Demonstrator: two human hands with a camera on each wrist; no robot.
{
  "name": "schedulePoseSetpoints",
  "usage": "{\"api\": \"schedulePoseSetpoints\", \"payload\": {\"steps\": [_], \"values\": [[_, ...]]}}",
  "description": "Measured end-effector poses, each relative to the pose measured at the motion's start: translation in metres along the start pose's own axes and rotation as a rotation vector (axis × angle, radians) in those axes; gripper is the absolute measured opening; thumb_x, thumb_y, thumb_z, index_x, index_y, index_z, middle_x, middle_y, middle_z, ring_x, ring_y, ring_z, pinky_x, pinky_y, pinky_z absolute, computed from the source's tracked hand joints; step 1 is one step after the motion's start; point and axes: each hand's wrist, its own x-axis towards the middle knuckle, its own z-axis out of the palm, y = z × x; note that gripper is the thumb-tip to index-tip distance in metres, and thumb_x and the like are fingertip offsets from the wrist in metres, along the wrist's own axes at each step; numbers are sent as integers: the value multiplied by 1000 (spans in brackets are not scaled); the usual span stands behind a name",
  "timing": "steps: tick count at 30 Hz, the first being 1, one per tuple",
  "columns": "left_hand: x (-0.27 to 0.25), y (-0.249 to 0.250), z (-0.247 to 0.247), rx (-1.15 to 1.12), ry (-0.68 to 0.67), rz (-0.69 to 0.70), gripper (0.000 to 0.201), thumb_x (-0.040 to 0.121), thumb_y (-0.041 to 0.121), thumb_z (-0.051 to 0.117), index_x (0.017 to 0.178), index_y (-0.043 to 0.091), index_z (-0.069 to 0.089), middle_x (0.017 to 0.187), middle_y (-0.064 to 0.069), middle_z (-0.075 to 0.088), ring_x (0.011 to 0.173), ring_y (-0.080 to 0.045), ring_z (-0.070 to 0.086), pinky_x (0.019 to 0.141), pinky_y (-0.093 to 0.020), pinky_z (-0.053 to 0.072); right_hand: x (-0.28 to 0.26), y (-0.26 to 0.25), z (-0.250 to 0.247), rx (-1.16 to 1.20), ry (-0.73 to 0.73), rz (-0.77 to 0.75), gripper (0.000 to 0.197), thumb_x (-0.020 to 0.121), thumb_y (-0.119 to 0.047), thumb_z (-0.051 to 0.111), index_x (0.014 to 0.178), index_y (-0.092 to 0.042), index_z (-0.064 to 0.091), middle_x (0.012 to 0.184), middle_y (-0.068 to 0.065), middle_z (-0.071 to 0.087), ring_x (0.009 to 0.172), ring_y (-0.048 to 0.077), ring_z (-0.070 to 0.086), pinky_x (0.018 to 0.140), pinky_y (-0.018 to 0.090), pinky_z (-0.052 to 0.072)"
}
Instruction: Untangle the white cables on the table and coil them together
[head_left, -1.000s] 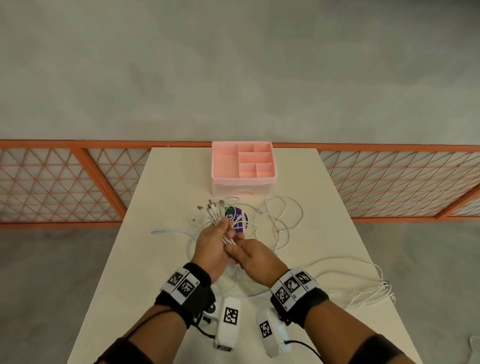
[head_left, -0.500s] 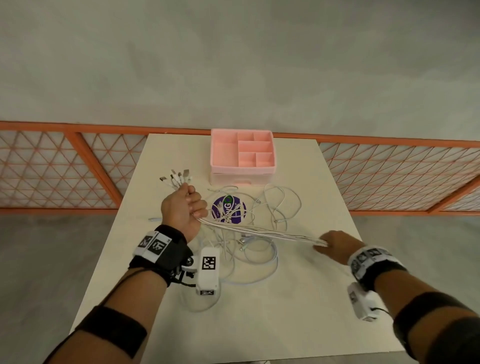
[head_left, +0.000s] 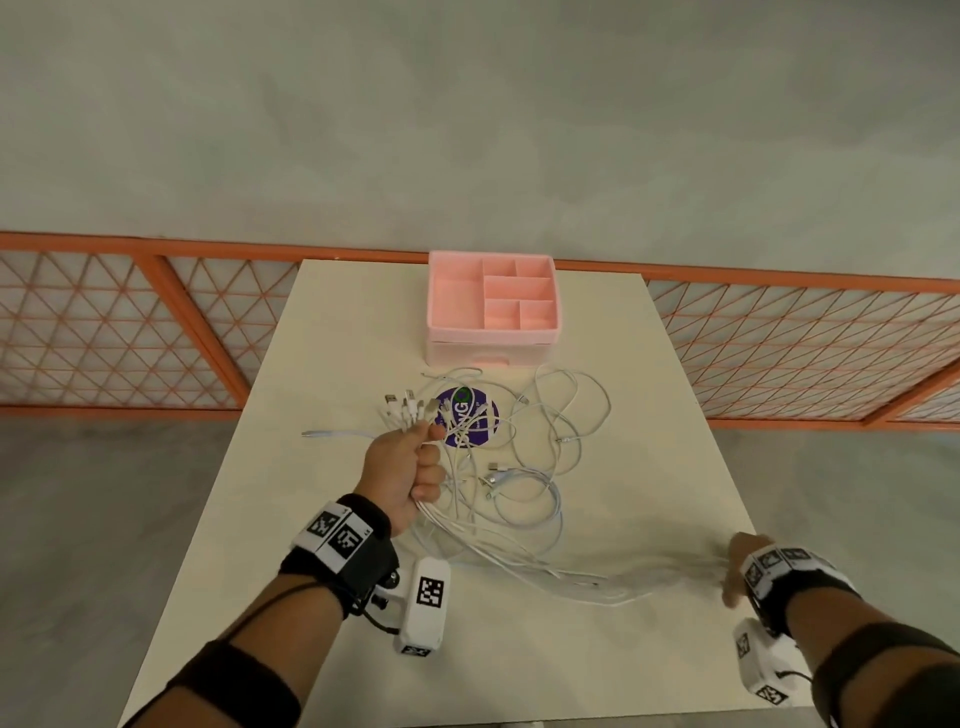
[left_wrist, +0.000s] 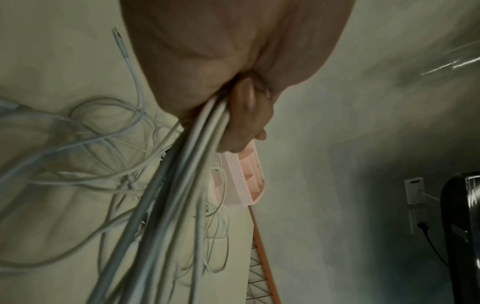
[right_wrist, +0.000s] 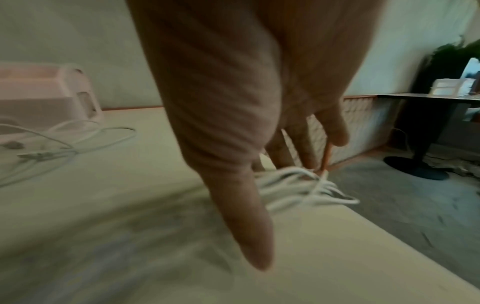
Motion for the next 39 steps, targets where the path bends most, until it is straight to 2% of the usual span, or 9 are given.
{"api": "schedulePoseSetpoints", "payload": {"steps": [3, 7, 12, 16, 20, 27, 31, 33, 39], "values": [[1, -1, 2, 10, 10, 14, 28, 107, 27, 37, 90, 11, 53, 50, 8, 29, 35, -4, 21, 32, -14, 18, 0, -33, -26, 25, 78, -103, 27, 67, -28, 58, 94, -25, 59, 112, 6, 70, 103, 26, 67, 91, 36, 54], [5, 1, 5, 15, 19, 34, 29, 107, 27, 37, 87, 12, 53, 51, 8, 28, 36, -5, 21, 34, -14, 18, -32, -107, -84, 182, 258, -360, 27, 89, -15, 51, 111, -17, 66, 120, 5, 65, 113, 25, 61, 97, 33, 48], [3, -1, 5, 44, 31, 40, 29, 107, 27, 38, 88, 12, 53, 50, 8, 28, 37, -5, 20, 35, -15, 17, -51, -193, -100, 238, 347, -583, 28, 94, -19, 48, 101, -9, 73, 105, 8, 72, 97, 26, 66, 82, 30, 52], [2, 1, 1, 49, 22, 44, 28, 107, 29, 40, 88, 12, 53, 51, 7, 28, 40, -7, 21, 36, -16, 18, -50, -225, -86, 259, 354, -610, 31, 96, -20, 41, 111, -12, 68, 112, 10, 65, 104, 31, 63, 89, 39, 52], [1, 5, -2, 50, -2, 52, 28, 107, 29, 40, 88, 13, 52, 53, 6, 27, 41, -8, 21, 39, -16, 18, -52, -238, -70, 93, 414, -545, 29, 99, -19, 38, 121, -18, 57, 121, 7, 53, 110, 32, 53, 91, 42, 47], [-2, 8, -3, 30, -109, 17, 27, 105, 23, 40, 82, 14, 50, 52, 5, 29, 40, -8, 24, 42, -17, 21, -58, -237, -71, 118, 414, -515, 23, 92, -15, 47, 103, -23, 66, 105, 5, 66, 96, 28, 65, 80, 33, 51], [1, 12, -2, 2, -107, 30, 27, 104, 21, 38, 80, 14, 49, 53, 4, 29, 39, -8, 25, 41, -17, 23, -65, -217, -95, 445, 379, -548, 12, 89, -18, 54, 86, -20, 65, 90, 4, 67, 87, 27, 65, 70, 27, 46], [2, 14, 1, 2, -91, 56, 27, 103, 20, 39, 79, 14, 48, 53, 3, 29, 38, -9, 25, 40, -17, 24, -74, -205, -115, 659, 444, -581, 12, 89, -17, 60, 78, -22, 58, 83, 1, 66, 82, 25, 65, 67, 24, 41], [3, 12, 9, 120, -130, 105, 26, 104, 23, 40, 81, 15, 48, 51, 6, 32, 40, -9, 26, 42, -20, 23, -123, -200, -156, 1487, 751, -563, 5, 99, -9, 49, 94, -9, 49, 77, 11, 72, 65, 24, 67, 63, 35, 56]]}}
